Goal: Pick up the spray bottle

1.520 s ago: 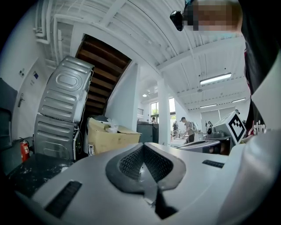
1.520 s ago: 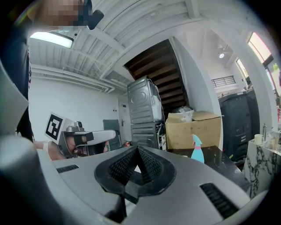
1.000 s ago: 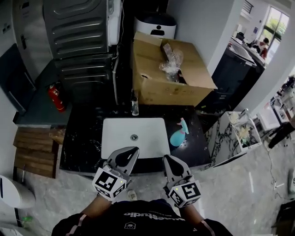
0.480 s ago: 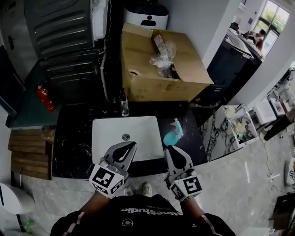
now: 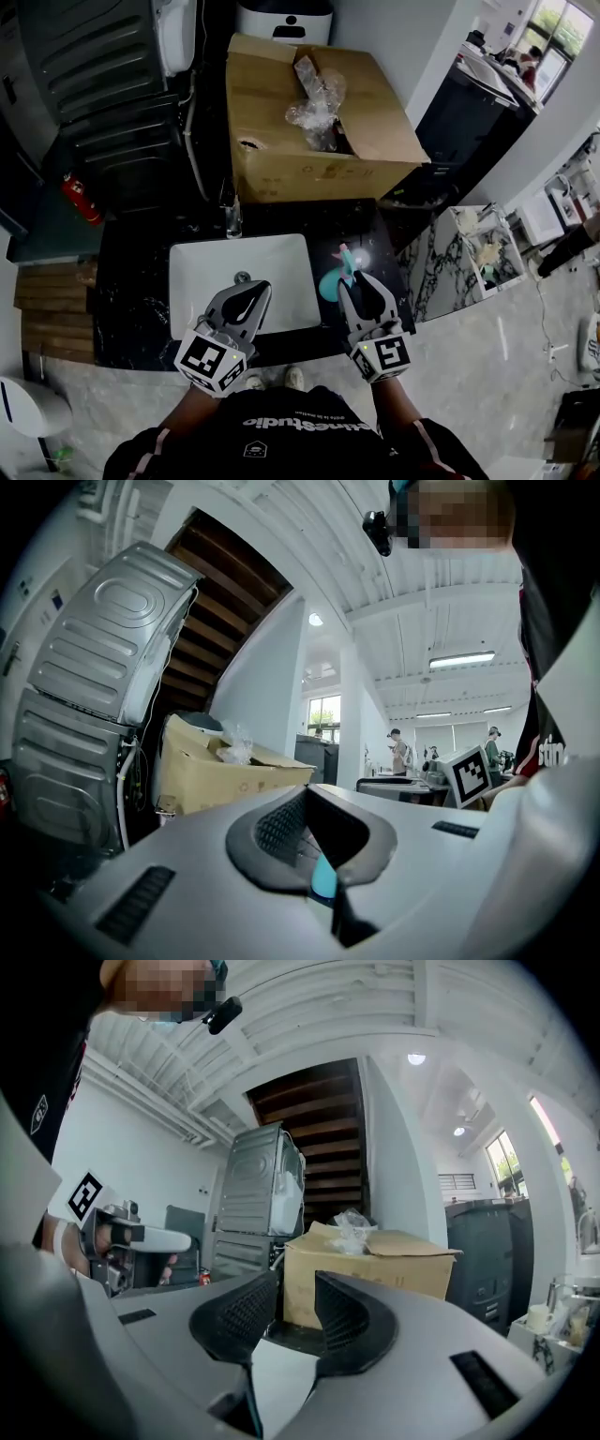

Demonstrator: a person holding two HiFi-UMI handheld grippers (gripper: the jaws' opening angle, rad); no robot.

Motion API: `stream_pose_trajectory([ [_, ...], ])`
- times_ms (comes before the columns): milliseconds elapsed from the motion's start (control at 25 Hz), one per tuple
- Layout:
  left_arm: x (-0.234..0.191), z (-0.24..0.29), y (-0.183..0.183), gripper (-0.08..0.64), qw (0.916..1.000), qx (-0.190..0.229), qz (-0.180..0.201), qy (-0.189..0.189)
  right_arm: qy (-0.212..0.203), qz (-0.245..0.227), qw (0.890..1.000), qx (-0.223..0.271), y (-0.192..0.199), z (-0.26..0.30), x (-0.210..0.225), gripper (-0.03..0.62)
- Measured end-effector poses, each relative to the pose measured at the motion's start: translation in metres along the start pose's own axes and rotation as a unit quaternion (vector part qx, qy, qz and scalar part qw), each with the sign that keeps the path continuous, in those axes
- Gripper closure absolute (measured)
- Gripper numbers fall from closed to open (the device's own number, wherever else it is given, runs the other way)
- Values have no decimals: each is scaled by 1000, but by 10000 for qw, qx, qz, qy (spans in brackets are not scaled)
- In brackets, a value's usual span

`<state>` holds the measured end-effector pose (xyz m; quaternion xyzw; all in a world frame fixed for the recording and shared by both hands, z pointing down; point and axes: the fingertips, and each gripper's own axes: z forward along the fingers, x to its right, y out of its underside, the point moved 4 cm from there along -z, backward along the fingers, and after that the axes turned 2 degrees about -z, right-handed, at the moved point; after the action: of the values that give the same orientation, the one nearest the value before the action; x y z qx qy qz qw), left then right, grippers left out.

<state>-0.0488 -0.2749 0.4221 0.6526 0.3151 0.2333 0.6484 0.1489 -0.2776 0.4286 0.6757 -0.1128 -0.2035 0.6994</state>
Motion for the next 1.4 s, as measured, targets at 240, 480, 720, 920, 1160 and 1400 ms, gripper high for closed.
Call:
stream_pose_trajectory([
  [240, -10, 23, 11, 545, 9999, -148, -34, -77, 121, 77, 9999, 26, 31, 31, 40, 448],
  [480, -19, 37, 21, 545, 9993, -306, -117, -182, 71, 253, 9996, -114, 62, 57, 57, 448],
  [720, -22, 45, 29, 545, 9985, -443, -146, -280, -57, 321, 9991, -267, 83, 71, 62, 446],
  [920, -21, 46, 31, 545, 9982, -503, -105, -324, -133, 330, 9987, -375, 97, 76, 63, 446],
  [1160, -20, 42, 27, 545, 9979, -515, -40, -388, -131, 282, 9986, -420, 99, 75, 61, 492],
  [1400, -17, 35, 19, 545, 9983, -418, 59, -408, -160, 333, 9983, -446, 92, 73, 59, 495],
])
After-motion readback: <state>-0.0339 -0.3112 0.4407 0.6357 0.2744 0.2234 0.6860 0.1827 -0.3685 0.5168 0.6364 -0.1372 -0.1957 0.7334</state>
